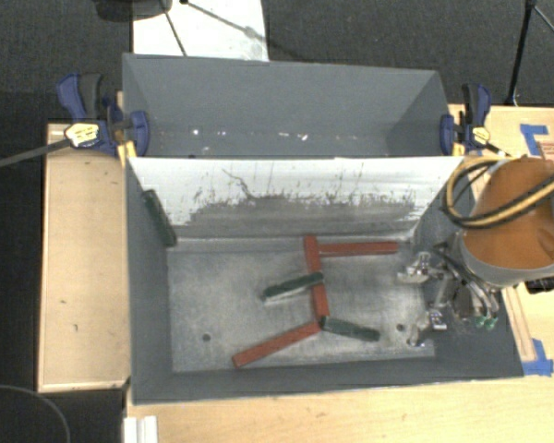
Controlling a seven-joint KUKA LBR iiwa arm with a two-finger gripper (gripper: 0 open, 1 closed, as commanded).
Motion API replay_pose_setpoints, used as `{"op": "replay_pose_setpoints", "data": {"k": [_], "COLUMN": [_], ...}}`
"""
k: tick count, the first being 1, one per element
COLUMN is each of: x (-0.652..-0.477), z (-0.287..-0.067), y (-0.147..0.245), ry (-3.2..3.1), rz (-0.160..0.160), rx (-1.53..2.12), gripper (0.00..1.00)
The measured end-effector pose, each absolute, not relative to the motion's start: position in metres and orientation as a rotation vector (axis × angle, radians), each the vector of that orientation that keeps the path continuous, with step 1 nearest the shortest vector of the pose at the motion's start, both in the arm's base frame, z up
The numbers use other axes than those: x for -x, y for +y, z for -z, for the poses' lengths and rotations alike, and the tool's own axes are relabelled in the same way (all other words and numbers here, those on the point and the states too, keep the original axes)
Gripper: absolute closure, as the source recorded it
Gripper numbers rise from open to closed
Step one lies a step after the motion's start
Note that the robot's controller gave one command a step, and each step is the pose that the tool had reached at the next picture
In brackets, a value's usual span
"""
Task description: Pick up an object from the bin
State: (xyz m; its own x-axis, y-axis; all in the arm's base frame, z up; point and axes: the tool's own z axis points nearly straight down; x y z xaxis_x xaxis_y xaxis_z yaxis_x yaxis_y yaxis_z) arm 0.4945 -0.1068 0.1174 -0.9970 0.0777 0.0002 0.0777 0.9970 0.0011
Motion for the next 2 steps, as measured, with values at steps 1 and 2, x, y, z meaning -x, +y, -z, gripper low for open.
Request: {"op": "replay_pose_setpoints", "data": {"k": [1, 2], "x": [-0.5200, -0.5200], "z": [-0.0849, -0.0849], "y": [-0.0480, -0.0481], "ry": [-3.140, -3.140], "rz": [0.000, 0.000], "rx": [0.149, 0.143], "gripper": [1.00, 0.00]}}
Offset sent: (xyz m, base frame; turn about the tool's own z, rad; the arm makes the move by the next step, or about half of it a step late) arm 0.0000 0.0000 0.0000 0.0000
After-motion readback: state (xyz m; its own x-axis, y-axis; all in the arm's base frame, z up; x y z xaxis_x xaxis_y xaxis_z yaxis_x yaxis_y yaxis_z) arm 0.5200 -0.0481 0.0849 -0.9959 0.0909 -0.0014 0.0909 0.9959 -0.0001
